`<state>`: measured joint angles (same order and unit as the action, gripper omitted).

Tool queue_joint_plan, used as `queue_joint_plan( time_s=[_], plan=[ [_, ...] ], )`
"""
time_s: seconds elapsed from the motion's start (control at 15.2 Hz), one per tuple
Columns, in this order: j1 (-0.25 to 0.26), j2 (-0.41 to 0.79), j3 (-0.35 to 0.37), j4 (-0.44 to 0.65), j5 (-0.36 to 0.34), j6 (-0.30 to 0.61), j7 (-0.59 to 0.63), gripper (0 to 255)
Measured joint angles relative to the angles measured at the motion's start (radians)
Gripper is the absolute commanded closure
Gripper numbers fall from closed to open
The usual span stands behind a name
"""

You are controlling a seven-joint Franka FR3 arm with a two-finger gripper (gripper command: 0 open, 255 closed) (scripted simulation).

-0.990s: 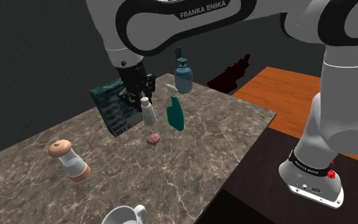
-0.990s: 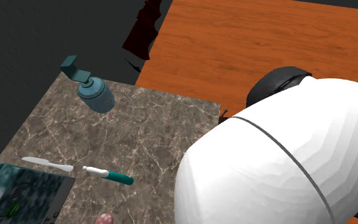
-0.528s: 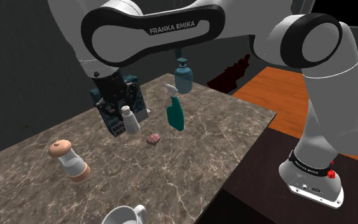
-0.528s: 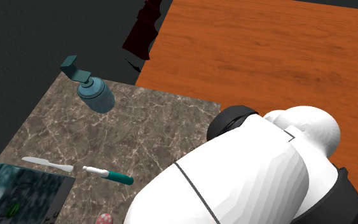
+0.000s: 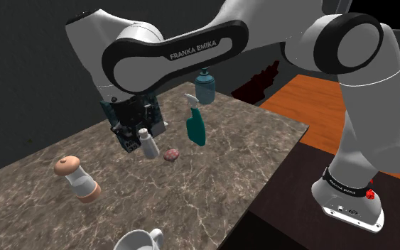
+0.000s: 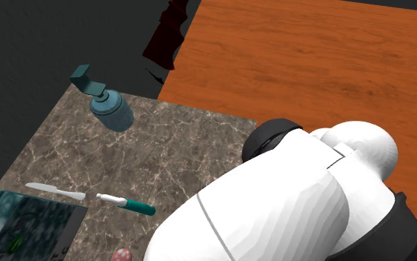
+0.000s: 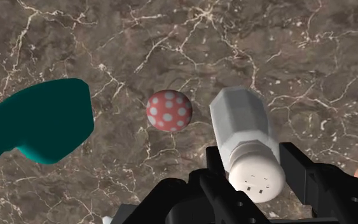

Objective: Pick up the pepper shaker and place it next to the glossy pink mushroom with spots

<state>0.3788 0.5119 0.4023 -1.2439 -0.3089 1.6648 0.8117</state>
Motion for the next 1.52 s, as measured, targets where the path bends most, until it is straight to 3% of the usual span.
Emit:
queue_joint_plan(
  time_s=[1.52],
  plan=[
    [-0.018, 0.044, -0.015, -0.23, -0.03, 0.265, 0.052, 255]
  ],
)
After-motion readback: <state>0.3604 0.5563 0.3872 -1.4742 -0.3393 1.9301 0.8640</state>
